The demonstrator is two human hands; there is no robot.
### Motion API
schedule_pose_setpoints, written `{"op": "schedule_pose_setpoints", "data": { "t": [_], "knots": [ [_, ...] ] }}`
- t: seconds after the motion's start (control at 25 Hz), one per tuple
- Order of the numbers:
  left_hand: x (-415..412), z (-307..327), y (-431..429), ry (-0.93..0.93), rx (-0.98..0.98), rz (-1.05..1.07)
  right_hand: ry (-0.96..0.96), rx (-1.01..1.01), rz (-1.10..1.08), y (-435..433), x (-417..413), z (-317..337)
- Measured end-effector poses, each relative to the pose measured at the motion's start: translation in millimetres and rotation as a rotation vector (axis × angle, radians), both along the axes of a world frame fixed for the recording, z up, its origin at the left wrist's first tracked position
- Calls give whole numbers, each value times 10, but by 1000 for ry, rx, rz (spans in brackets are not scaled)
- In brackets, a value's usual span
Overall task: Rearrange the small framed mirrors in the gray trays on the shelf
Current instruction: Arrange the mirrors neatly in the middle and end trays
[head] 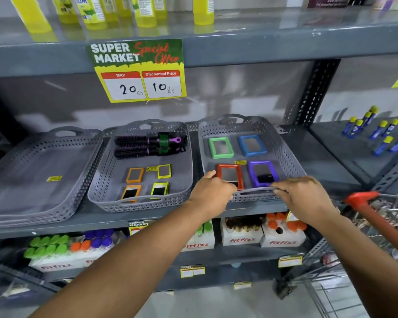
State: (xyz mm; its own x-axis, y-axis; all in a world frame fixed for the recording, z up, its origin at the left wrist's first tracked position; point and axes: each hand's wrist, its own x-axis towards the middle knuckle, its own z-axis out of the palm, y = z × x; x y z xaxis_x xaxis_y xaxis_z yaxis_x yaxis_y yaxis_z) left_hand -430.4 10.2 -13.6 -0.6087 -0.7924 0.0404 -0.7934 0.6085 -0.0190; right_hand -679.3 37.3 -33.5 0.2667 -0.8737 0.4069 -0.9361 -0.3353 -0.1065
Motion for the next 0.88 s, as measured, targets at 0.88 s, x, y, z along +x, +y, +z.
{"op": "schedule_pose_setpoints", "data": {
  "t": [0.88],
  "knots": [
    [1961,437,-487,-102,421,734,-13,715,-9,-937,2962,691]
  ]
}}
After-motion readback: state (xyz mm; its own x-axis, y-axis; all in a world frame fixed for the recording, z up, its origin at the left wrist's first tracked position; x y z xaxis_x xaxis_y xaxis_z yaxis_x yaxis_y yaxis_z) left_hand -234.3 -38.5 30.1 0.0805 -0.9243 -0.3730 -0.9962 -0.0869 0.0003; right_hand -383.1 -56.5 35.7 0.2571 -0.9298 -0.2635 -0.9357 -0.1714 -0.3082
